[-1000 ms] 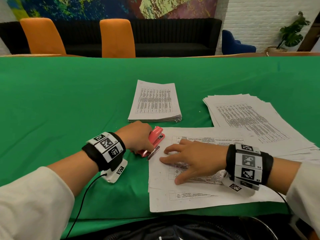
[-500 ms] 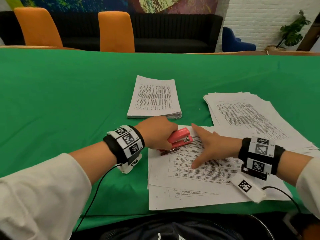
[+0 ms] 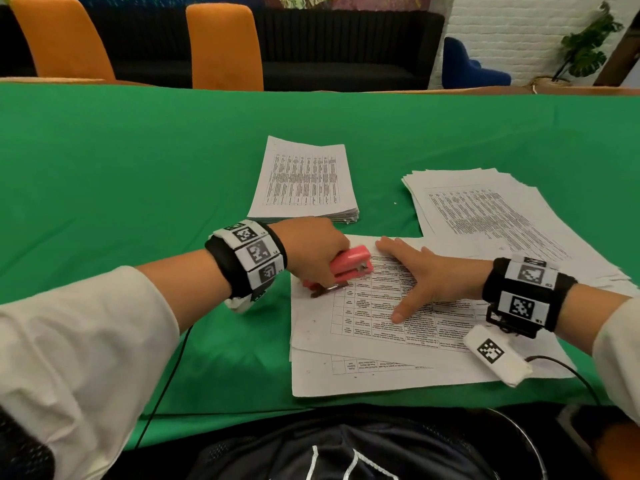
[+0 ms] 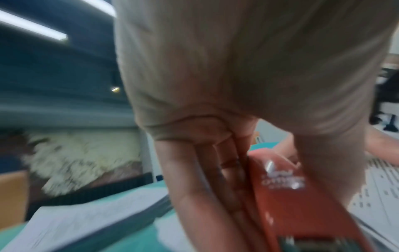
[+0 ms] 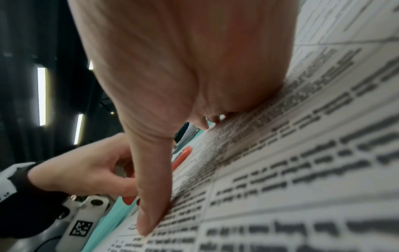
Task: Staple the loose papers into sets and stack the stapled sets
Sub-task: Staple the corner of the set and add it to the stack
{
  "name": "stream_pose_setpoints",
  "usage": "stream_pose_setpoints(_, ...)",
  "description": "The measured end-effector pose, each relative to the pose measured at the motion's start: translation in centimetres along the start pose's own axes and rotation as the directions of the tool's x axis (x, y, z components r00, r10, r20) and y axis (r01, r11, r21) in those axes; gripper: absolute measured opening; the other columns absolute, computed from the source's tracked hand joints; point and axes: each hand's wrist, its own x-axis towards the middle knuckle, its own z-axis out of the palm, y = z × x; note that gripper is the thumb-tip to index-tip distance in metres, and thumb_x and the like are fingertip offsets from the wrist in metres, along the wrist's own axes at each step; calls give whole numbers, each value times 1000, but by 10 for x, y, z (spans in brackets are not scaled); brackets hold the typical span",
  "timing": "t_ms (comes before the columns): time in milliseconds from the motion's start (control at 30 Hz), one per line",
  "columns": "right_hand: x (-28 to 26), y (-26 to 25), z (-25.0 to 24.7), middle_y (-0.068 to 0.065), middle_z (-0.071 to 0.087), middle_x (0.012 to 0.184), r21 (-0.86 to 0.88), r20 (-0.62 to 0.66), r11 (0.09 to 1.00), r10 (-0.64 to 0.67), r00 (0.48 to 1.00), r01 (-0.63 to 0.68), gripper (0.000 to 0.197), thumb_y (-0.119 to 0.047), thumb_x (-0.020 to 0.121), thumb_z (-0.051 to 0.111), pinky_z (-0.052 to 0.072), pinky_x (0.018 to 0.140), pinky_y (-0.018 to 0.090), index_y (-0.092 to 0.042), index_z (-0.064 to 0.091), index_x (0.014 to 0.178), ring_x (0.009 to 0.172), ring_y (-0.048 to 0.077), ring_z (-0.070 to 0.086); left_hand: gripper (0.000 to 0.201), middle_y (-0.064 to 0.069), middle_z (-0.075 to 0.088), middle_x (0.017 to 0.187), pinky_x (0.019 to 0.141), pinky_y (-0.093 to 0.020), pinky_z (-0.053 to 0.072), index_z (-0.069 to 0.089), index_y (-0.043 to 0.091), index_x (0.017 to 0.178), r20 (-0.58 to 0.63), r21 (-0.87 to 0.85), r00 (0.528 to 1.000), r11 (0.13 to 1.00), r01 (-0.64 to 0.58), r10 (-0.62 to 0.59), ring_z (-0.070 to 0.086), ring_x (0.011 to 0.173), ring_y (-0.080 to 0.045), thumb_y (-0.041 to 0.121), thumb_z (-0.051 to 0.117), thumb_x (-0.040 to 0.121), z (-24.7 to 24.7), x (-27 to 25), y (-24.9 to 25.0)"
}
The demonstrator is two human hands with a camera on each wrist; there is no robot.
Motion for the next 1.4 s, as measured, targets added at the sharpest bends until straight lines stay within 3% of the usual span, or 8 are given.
stream_pose_setpoints(200,1,-2,0,-16,-18,171,-26,15,1000,-5,1000,5,131,-56,73,86,-19,121,38,-37,-7,164,158,17,-13,21,10,54,77,60,-30,34,51,32,99,43,-27,994,995,-97,98,47,69,-5,37,69,89,4,-2,-5)
stream_pose_setpoints(400,1,-1,1,-15,-19,171,-40,10,999,-12,1000,13,131,-59,71,86,-19,124,43,-41,-5,164,159,18,-15,23,7,55,80,56,-27,33,56,24,107,64,-27,997,999,45,-44,48,69,-8,40,65,94,7,-3,-9)
stream_pose_setpoints(567,1,-1,1,-15,-20,171,-40,18,999,-11,1000,11,131,-58,72,86,-20,121,41,-41,-5,164,158,18,-17,21,9,57,79,59,-29,35,48,34,97,104,-56,993,997,-49,54,51,71,-9,36,68,90,4,-13,-16)
stream_pose_setpoints(900,-3,-5,0,-14,-18,172,-27,15,1000,-8,1000,9,128,-53,75,87,-19,121,38,-38,-3,165,158,15,-14,24,6,62,80,55,-29,36,56,27,96,74,-172,993,979,109,-97,55,68,-10,44,70,87,15,-30,-28)
stream_pose_setpoints(1133,-7,-12,-2,-13,-19,171,-33,26,999,4,1000,-3,127,-49,78,86,-17,121,36,-35,-5,165,158,16,-15,27,3,71,72,71,-42,61,62,22,93,109,-366,974,903,223,-197,70,64,-14,43,77,85,24,-46,-38)
stream_pose_setpoints(1233,-9,-14,-4,-13,-19,171,-45,41,999,16,999,-14,127,-50,77,86,-17,121,37,-36,-5,165,158,17,-15,28,3,69,71,57,-32,55,61,23,86,73,-368,964,891,266,-257,68,61,-14,45,78,83,27,-51,-39)
stream_pose_setpoints(1333,-6,-24,-4,-10,-8,174,-102,1,994,46,999,-45,124,-58,74,85,-13,126,45,-35,5,165,160,17,-4,26,3,70,71,49,-23,47,61,22,86,57,-422,939,845,330,-338,68,56,-13,41,78,83,29,-53,-39)
stream_pose_setpoints(1400,0,-37,0,-7,15,172,-149,-136,988,6,991,-26,113,-65,72,83,8,129,53,-35,22,163,157,20,17,24,0,72,71,46,-23,47,63,20,86,37,-476,909,793,381,-415,68,53,-13,39,78,84,28,-54,-40)
